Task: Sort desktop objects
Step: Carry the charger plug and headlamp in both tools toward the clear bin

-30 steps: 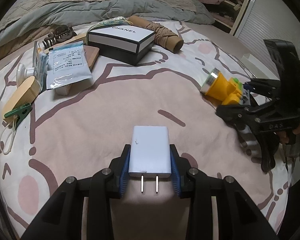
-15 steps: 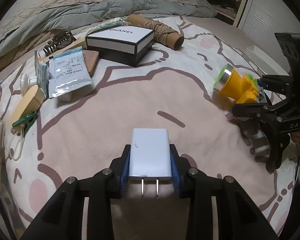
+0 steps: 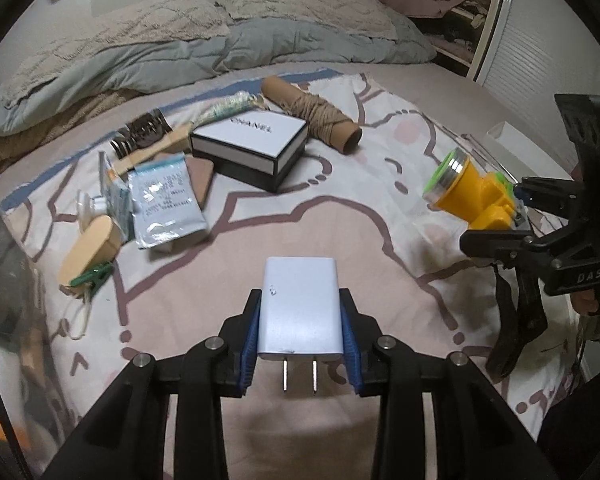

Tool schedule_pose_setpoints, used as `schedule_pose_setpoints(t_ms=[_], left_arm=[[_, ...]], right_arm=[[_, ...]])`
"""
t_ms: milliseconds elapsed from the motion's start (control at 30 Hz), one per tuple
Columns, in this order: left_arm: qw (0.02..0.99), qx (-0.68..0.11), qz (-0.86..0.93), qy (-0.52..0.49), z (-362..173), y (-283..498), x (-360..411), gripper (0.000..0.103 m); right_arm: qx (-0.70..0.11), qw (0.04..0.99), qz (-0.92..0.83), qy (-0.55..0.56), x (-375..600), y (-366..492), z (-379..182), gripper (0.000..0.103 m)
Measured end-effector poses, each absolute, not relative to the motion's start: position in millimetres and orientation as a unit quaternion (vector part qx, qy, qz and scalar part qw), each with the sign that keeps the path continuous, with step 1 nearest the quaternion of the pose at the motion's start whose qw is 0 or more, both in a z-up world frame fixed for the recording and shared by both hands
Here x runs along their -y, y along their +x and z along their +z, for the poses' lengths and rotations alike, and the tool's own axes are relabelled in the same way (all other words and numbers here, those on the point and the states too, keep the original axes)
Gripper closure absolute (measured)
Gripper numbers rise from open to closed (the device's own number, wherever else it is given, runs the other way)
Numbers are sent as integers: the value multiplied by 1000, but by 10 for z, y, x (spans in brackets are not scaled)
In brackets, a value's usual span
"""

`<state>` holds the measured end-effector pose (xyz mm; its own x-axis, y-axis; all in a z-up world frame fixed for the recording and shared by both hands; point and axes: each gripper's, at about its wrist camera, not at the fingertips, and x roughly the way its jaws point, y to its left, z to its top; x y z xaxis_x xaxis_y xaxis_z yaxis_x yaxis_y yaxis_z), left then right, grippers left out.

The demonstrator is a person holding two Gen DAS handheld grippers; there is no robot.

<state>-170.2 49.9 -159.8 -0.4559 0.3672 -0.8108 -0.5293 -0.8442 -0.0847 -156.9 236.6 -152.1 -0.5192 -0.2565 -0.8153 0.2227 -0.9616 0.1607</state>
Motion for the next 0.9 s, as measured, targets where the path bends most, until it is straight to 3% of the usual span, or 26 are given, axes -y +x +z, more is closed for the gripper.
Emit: schedule_pose_setpoints(t_ms=[900], left_arm=[[174, -71, 906, -380, -298, -1189, 332, 68]], right_arm=[[71, 197, -890, 405, -1961, -1467, -120, 29]])
